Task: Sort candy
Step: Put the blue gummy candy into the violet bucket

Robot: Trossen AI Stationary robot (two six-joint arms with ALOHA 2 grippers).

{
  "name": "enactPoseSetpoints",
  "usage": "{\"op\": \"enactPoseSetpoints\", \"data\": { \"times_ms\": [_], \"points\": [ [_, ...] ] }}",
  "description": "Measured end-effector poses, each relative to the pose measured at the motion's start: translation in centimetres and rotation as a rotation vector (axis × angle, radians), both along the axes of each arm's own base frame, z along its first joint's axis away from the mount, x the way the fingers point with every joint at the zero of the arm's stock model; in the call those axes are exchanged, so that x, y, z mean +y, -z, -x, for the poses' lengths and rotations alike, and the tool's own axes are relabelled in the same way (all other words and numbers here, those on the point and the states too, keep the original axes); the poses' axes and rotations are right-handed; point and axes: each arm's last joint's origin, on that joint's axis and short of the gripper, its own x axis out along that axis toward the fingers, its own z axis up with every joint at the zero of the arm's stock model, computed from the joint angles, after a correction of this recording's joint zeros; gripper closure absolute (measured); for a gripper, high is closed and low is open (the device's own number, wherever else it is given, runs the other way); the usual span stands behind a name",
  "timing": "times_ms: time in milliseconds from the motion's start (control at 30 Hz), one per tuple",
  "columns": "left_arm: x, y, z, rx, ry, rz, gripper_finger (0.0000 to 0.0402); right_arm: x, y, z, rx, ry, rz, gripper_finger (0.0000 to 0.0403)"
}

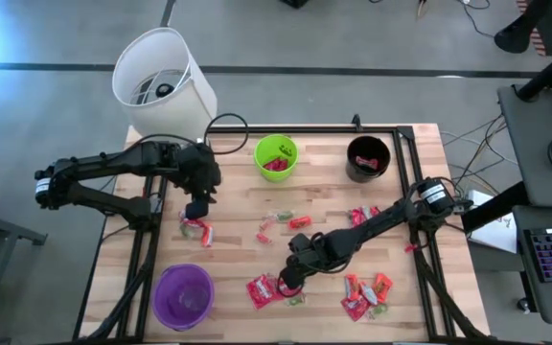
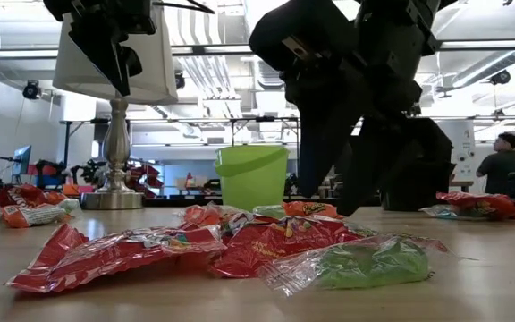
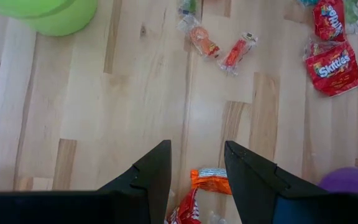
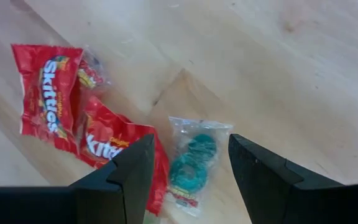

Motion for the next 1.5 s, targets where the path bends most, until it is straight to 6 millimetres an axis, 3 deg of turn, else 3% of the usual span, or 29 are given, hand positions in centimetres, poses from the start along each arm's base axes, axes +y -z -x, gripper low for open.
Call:
{"op": "enactPoseSetpoints", "data": {
  "times_ms": [167, 333, 600, 1033, 1233, 1500],
  "points": [
    [0.0, 0.0, 0.0, 0.0, 0.003, -0.001, 0.0271, 0.1, 0.2, 0.1, 0.005, 0.001, 0.0, 0.0204],
    [0.0, 0.0, 0.0, 0.0, 0.006, -0.003, 0.0271, 0.6, 2.0, -0.5, 0.014, 0.001, -0.011, 0.0204],
    [0.0, 0.0, 0.0, 0.0, 0.013, -0.007, 0.0271, 0.8, 2.5, -0.7, 0.025, 0.011, -0.015, 0.0211],
    [0.0, 0.0, 0.0, 0.001, 0.013, -0.007, 0.0271, 0.6, 2.8, -0.2, 0.087, 0.046, -0.006, 0.0348],
    [0.0, -0.1, 0.1, 0.007, 0.013, -0.005, 0.0271, 0.6, 1.6, -0.2, 0.068, 0.029, -0.001, 0.0388],
    [-0.3, -1.1, 1.3, -0.044, 0.021, -0.006, 0.0271, 0.4, -3.0, -1.3, -0.107, 0.012, 0.065, 0.039]
  ]
}}
